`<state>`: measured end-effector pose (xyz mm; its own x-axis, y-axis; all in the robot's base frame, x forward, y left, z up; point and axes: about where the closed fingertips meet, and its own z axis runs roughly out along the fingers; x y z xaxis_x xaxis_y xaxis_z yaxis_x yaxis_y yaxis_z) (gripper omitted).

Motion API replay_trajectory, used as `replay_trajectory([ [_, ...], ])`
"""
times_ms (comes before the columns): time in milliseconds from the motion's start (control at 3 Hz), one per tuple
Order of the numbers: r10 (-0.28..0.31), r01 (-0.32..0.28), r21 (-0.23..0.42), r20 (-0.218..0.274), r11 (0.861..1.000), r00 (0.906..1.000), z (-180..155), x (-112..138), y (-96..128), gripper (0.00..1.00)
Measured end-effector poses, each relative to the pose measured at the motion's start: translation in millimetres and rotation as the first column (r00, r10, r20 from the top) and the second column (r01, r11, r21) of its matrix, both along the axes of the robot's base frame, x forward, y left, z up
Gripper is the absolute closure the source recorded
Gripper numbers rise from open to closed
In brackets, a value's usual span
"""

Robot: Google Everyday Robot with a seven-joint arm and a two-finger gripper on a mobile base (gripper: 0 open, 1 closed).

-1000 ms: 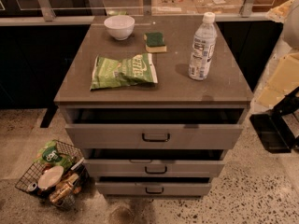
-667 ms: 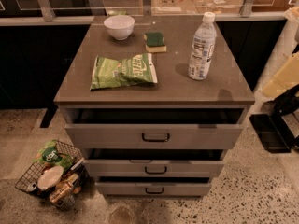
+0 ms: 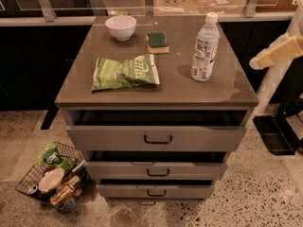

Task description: Place blue plastic bottle into white bowl

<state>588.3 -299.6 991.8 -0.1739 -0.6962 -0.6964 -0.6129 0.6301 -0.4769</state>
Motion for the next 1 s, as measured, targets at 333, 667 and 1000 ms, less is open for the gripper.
replay_trajectory([
  [333,0.021,-0.038,0.222,0.08,0.974,0.9966,5,41,-1,0.0],
  [667,0.053,-0.098,0.48,0.106,0.872,0.9929,8,57,16,0.0],
  [1000,0.053,-0.098,0.48,0.106,0.872,0.9929,8,57,16,0.0],
])
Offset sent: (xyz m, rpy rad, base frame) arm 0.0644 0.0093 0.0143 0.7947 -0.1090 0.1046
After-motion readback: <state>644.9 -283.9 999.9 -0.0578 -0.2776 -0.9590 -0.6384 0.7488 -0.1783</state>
